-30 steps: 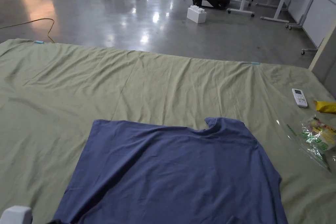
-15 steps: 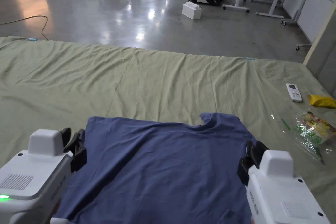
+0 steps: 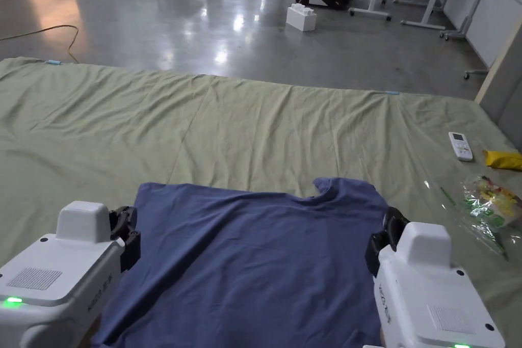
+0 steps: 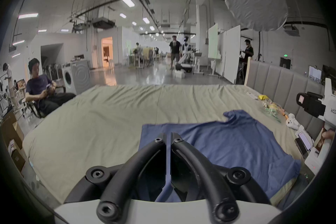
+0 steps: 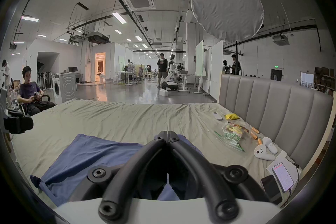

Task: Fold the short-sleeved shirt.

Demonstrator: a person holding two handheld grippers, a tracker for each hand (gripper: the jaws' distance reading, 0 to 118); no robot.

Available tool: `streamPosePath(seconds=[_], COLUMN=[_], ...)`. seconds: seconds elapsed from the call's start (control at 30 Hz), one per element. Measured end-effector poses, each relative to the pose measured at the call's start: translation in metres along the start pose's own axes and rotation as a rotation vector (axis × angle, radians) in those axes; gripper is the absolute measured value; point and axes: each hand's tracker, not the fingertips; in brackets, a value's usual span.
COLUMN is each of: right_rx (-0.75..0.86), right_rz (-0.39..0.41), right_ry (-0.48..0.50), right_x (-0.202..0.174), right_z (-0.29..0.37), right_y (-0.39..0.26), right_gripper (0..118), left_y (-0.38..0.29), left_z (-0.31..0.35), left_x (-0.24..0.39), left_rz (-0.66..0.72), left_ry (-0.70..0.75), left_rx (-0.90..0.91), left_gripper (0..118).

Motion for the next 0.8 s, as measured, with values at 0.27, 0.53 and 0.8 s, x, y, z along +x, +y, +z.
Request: streamPosePath(seconds=[0.27,0.53,0.8], right_rx=[-0.045,-0.098,-0.157], right_rz=[0.01,0.036,0.038], right_ry=[0.013,0.032,0.053], right_x=[-0.001,-0.005,-0.009], right_z=[0.0,-0.001,0.0], right_y=[-0.017,-0.032,-0.045], right_gripper=[1,1,1], left_y=[-0.04,-0.092,-0.131], left_z=[-0.018,-0.035,-0.038], left_x=[-0.061,-0.09,-0.089], left_rz=[0.054,0.095,0.147], left_ry=[0.046,0.069,0.074], left_rx=[-0.276,-0.627,-0.773], left_gripper=[4,50,64])
